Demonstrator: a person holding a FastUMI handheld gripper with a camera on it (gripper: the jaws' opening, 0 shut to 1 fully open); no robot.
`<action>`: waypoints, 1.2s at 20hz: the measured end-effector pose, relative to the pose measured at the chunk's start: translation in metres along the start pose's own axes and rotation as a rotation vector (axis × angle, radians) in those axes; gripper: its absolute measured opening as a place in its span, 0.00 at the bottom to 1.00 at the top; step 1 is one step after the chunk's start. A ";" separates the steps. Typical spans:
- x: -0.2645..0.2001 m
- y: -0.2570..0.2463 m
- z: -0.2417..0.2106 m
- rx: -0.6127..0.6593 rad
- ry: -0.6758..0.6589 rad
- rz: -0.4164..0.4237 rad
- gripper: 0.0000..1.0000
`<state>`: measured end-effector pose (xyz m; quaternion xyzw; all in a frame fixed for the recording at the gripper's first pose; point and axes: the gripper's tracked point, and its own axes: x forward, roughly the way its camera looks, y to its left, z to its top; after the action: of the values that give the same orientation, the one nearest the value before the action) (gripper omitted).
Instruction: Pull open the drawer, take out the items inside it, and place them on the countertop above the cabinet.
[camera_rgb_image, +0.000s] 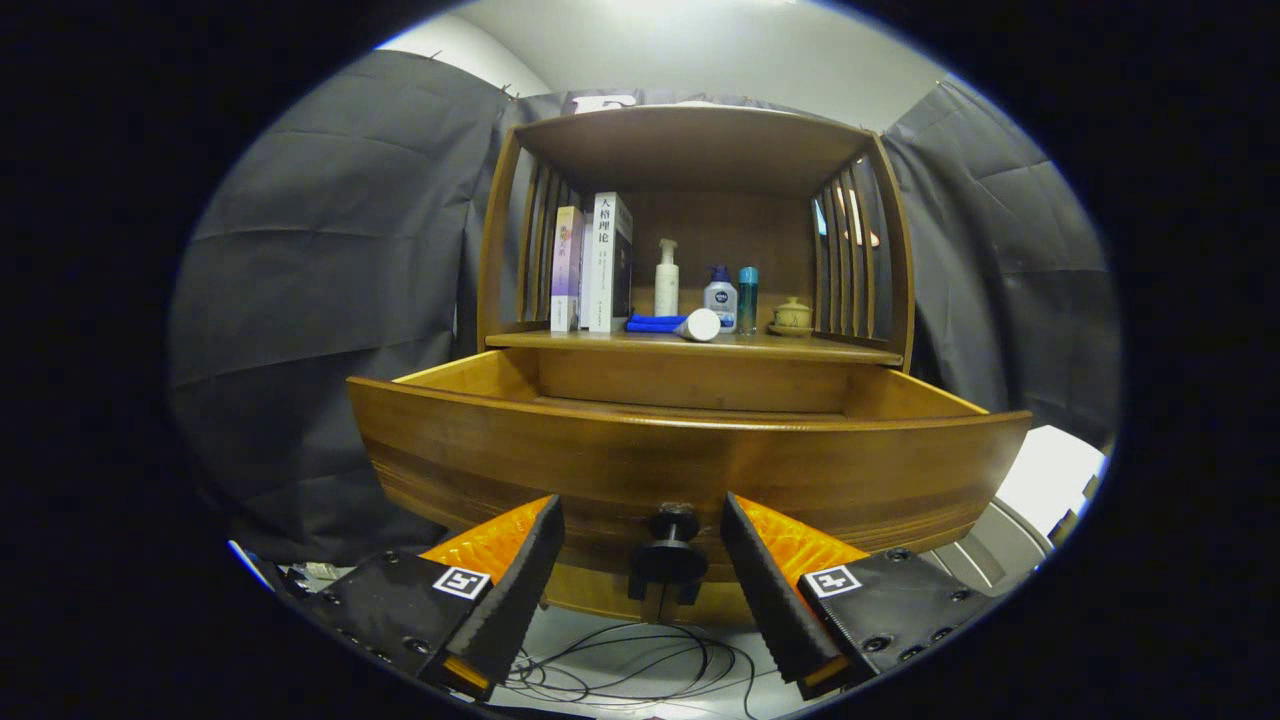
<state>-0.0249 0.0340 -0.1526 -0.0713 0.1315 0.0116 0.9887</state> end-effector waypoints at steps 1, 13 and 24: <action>0.003 0.000 -0.001 -0.001 0.004 -0.006 0.98; 0.018 -0.011 0.000 0.012 -0.013 -0.100 0.95; 0.031 -0.012 0.003 0.008 -0.028 -0.120 0.98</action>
<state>0.0067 0.0228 -0.1559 -0.0748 0.1134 -0.0471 0.9896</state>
